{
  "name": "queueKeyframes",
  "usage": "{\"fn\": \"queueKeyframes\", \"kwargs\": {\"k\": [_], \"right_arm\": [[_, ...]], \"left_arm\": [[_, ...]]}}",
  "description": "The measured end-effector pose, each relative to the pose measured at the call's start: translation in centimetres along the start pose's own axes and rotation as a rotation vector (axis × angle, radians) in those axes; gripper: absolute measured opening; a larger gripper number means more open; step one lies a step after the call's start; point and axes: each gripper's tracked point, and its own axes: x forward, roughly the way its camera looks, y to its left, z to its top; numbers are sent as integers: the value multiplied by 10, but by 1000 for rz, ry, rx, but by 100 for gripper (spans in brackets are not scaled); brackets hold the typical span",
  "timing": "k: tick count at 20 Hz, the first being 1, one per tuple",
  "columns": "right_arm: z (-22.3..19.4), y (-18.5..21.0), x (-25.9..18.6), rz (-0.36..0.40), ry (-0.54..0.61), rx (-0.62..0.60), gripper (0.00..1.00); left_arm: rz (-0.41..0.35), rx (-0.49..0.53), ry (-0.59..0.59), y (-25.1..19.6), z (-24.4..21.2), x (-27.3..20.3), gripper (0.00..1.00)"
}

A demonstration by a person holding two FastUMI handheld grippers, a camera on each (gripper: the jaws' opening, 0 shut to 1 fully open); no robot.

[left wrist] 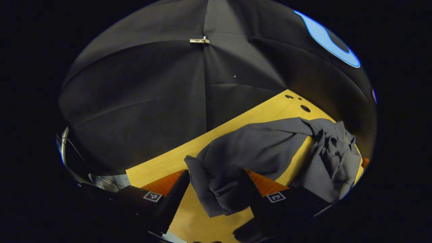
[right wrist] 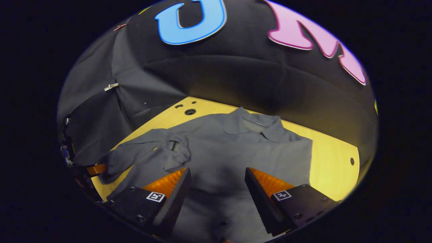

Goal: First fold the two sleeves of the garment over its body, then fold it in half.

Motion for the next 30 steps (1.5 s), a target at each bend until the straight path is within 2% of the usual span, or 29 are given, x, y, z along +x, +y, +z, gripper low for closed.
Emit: {"fn": "queueKeyframes", "kwargs": {"k": [1, 4, 6, 7, 10, 13, 14, 17, 20, 23, 30], "right_arm": [[-4, -13, -5, -19, 1, 8, 99], [-24, -48, -21, -77, 33, 10, 99], [-34, -70, -33, -112, 39, 20, 99], [-40, -79, -40, -127, 47, 26, 99], [-66, -102, -62, -157, 91, 36, 99], [-89, -114, -75, -178, 119, 71, 100], [-95, -118, -79, -183, 124, 82, 100], [-104, -129, -89, -204, 127, 97, 100], [-104, -139, -96, -228, 111, 104, 99], [-102, -146, -100, -245, 99, 117, 100], [-112, -161, -118, -296, 95, 164, 99]], "left_arm": [[-3, 5, 12, -2, -4, 2, 95], [13, 28, 54, -4, -16, 14, 96], [-5, 76, 40, -13, -16, 14, 98], [-13, 93, 30, -16, -12, 15, 87], [-52, 137, 54, -26, -10, 21, 76], [-96, 199, 38, -45, -9, 24, 31], [-98, 213, 27, -48, -8, 24, 22], [-112, 208, -18, -54, -1, 27, 8], [-115, 173, -60, -52, 14, 22, 6], [-135, 147, -132, -57, 48, 7, 6], [-282, 97, -286, -114, 140, -35, 5]]}}
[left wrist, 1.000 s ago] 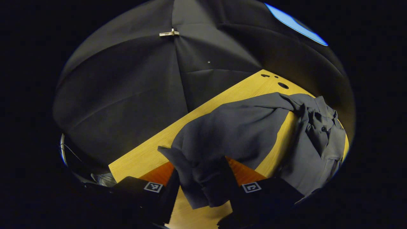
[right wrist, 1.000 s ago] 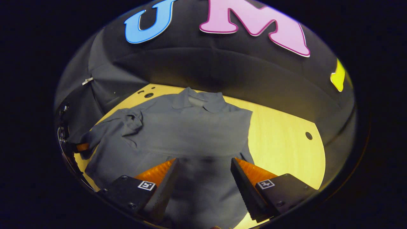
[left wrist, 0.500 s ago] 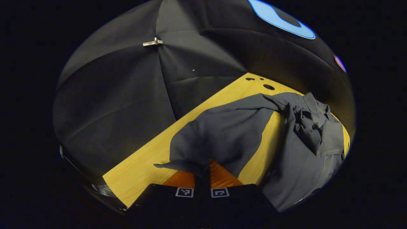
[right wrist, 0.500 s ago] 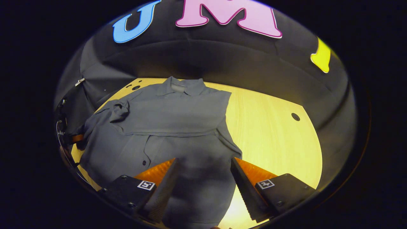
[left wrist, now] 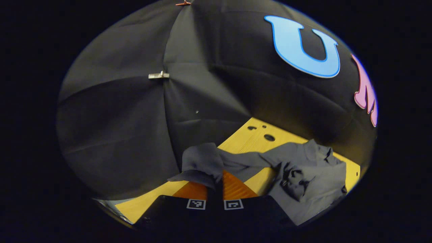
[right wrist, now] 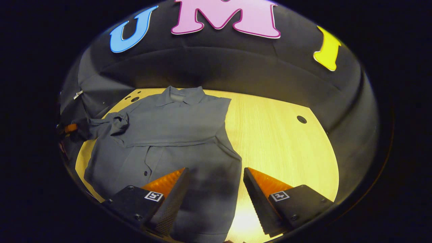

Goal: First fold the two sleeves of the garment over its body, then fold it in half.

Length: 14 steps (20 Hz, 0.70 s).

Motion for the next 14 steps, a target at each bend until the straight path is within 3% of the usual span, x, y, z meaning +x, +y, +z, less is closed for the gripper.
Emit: {"fn": "queueKeyframes", "kwargs": {"k": [7, 14], "right_arm": [[-26, -32, -20, -54, 11, 70, 99], [-46, -62, -35, -112, 8, 155, 99]], "left_arm": [[-183, 49, -128, -103, 79, -7, 5], [-398, 229, -190, -228, 91, -36, 5]]}}
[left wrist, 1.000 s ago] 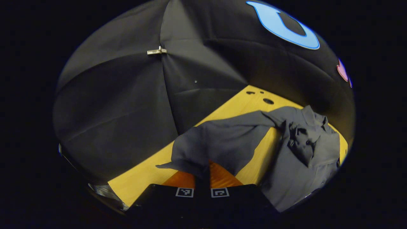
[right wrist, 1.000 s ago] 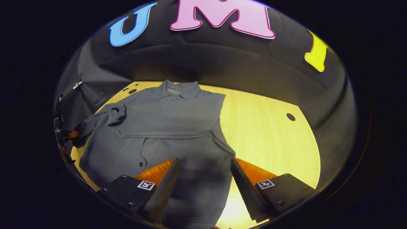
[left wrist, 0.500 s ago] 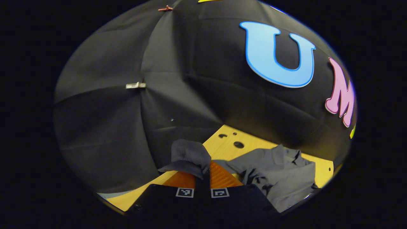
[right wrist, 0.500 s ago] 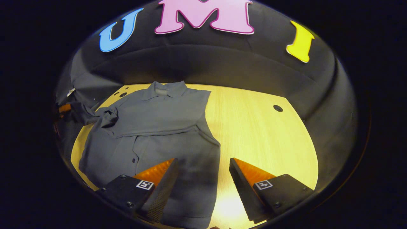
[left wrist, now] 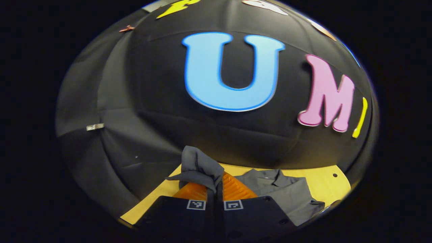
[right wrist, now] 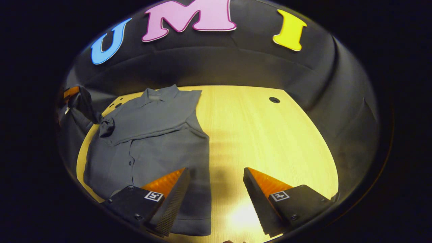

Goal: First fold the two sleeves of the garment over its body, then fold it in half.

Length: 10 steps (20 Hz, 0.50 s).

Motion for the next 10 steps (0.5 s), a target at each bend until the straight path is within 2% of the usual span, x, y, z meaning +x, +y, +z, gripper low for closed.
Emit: {"fn": "queueKeyframes", "kwargs": {"k": [2, 5, 10], "right_arm": [[-4, -6, -2, -14, 3, 19, 98], [-10, -12, -7, -23, 4, 49, 98], [-28, -4, -10, -15, 17, 80, 99]], "left_arm": [[-70, 30, 3, -40, 0, 5, 5], [-128, 144, 23, -83, -11, 20, 5], [-288, 174, 56, -172, -30, 35, 5]]}}
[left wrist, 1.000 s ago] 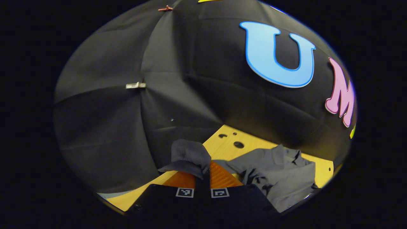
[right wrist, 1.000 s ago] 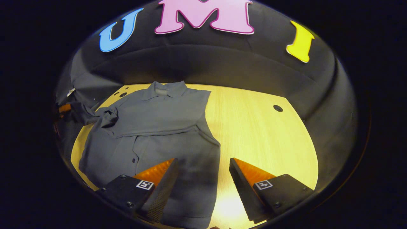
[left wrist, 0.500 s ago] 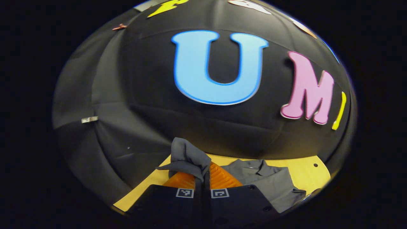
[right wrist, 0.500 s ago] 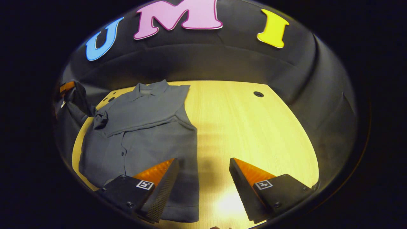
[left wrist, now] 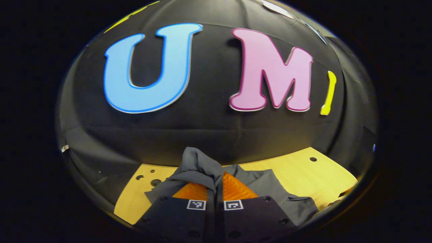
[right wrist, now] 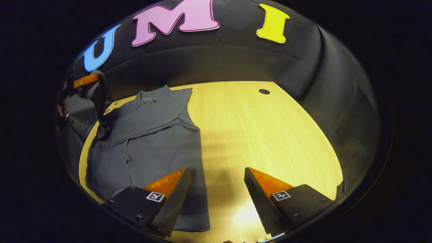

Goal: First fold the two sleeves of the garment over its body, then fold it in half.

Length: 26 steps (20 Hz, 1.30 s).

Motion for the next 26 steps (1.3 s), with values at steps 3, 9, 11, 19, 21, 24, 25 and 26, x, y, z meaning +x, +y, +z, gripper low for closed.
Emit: {"fn": "queueKeyframes", "kwargs": {"k": [3, 9, 11, 19, 21, 24, 25, 26], "right_arm": [[-6, 5, -2, 4, -5, 19, 99], [-11, -5, -5, -8, -7, 49, 98], [-14, -10, -5, -7, 2, 47, 98], [-13, -27, -5, -19, 2, 53, 99], [-16, -27, -4, -16, 7, 54, 99], [-17, -22, -2, 1, 10, 46, 99], [-18, -19, -2, 7, 11, 41, 100], [-19, -16, -1, 13, 14, 37, 100]], "left_arm": [[-93, 9, 31, -49, -8, 25, 5], [-233, 20, 105, -138, -42, 67, 5], [-244, 34, 142, -156, -58, 82, 5], [-259, 7, 211, -183, -91, 110, 17], [-263, 10, 212, -183, -93, 110, 34], [-276, 24, 201, -184, -86, 102, 55], [-278, 16, 190, -182, -81, 97, 67], [-274, 4, 182, -177, -76, 91, 77]]}}
